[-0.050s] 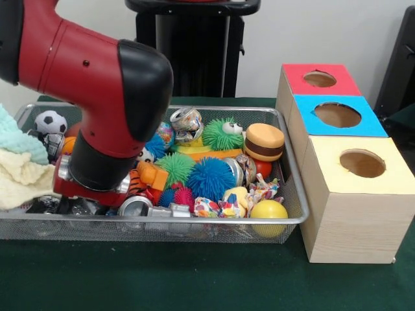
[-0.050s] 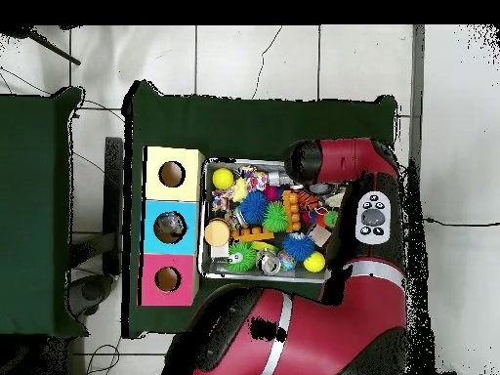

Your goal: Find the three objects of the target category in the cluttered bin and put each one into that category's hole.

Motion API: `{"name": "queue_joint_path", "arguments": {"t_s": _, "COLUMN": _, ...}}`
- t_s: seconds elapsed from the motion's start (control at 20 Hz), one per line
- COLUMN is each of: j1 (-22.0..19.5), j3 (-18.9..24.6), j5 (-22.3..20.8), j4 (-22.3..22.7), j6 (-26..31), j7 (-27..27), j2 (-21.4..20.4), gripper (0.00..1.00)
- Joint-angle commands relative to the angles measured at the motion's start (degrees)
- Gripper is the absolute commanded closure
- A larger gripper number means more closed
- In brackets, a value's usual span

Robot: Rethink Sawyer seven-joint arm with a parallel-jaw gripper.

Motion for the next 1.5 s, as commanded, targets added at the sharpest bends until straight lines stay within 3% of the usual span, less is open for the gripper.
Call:
{"name": "queue_joint_path", "arguments": {"t_s": 0.05, "j1": -1.56, "j3": 0.99, "j5": 6.22, "j4": 4.84, "j6": 11.47, "j7": 9.43, "j2": 0.07, "gripper": 0.00}}
{"name": "queue_joint_path", "arguments": {"t_s": 0.3, "j1": -2.11, "j3": 1.10, "j5": 9.02, "j4": 8.67, "j6": 12.37, "j7": 8.90, "j2": -1.54, "gripper": 0.00}}
{"name": "queue_joint_path", "arguments": {"t_s": 0.6, "j1": -1.12, "j3": -0.14, "j5": 7.24, "j4": 12.04, "j6": 10.48, "j7": 4.91, "j2": -2.72, "gripper": 0.00}}
{"name": "queue_joint_path", "arguments": {"t_s": 0.8, "j1": -0.51, "j3": -0.79, "j5": 2.81, "j4": 15.06, "j6": 0.21, "j7": 3.80, "j2": -2.55, "gripper": 0.00}}
{"name": "queue_joint_path", "arguments": {"t_s": 0.95, "j1": 0.54, "j3": -2.50, "j5": -0.38, "j4": 16.91, "j6": -9.33, "j7": 6.45, "j2": -2.65, "gripper": 0.00}}
{"name": "queue_joint_path", "arguments": {"t_s": 1.3, "j1": 2.61, "j3": -5.33, "j5": -3.04, "j4": 17.76, "j6": -18.27, "j7": 7.94, "j2": -0.50, "gripper": 0.00}}
{"name": "queue_joint_path", "arguments": {"t_s": 1.5, "j1": 2.94, "j3": -6.84, "j5": -1.37, "j4": 16.73, "j6": -22.98, "j7": 11.62, "j2": 1.57, "gripper": 0.00}}
